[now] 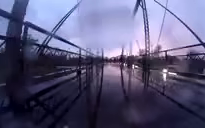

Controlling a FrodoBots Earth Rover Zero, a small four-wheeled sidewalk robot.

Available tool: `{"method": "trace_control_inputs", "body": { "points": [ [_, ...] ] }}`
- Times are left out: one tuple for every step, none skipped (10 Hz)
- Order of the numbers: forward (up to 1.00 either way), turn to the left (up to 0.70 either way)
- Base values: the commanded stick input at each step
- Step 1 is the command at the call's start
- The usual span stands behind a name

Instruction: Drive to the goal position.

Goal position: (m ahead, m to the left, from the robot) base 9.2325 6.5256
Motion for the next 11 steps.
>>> {"method": "trace_control_inputs", "body": {
  "points": [
    [0.7, 0.0],
    [0.7, 0.0],
    [0.7, 0.0],
    [0.7, 0.0],
    [0.7, 0.0],
    [0.7, 0.0],
    [0.7, 0.0],
    [0.7, 0.0],
    [0.7, 0.0],
    [0.7, 0.0],
    [0.7, 0.0]
  ]
}}
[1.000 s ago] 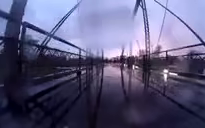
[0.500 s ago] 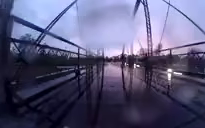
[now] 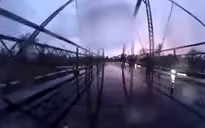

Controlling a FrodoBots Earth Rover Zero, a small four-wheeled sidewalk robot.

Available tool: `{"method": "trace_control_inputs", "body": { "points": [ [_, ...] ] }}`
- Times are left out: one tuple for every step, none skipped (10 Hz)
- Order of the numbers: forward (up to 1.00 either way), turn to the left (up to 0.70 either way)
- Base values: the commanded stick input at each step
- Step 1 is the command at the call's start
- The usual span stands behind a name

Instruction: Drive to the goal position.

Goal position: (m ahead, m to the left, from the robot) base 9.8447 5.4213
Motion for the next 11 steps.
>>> {"method": "trace_control_inputs", "body": {
  "points": [
    [0.7, 0.0],
    [0.7, 0.0],
    [0.7, 0.0],
    [0.7, 0.0],
    [0.7, 0.0],
    [0.7, 0.0],
    [0.7, 0.0],
    [0.7, 0.0],
    [0.7, 0.0],
    [0.7, 0.0],
    [0.7, 0.0]
  ]
}}
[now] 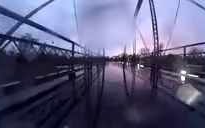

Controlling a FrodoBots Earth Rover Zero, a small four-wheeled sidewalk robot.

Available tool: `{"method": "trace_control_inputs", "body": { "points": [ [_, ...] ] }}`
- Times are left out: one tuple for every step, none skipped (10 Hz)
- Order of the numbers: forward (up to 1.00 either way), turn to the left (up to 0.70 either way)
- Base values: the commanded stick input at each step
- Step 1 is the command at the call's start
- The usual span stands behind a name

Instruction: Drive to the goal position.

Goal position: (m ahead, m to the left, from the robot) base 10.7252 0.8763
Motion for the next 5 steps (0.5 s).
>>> {"method": "trace_control_inputs", "body": {
  "points": [
    [0.7, 0.0],
    [0.7, 0.0],
    [0.7, 0.0],
    [0.7, 0.0],
    [0.7, 0.0]
  ]
}}
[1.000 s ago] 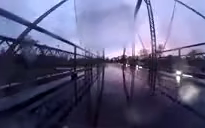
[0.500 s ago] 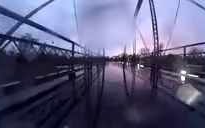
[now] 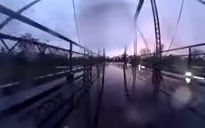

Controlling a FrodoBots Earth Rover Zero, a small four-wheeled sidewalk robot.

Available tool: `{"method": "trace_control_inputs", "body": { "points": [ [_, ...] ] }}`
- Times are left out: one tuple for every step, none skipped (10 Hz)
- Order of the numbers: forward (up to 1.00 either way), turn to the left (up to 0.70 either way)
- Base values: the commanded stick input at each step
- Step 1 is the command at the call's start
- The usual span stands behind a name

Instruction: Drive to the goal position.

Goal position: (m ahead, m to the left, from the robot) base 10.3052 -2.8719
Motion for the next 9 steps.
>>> {"method": "trace_control_inputs", "body": {
  "points": [
    [0.7, 0.0],
    [0.7, 0.0],
    [0.7, 0.0],
    [0.7, 0.0],
    [0.7, 0.0],
    [0.7, 0.0],
    [0.7, 0.0],
    [0.7, 0.0],
    [0.7, 0.0]
  ]
}}
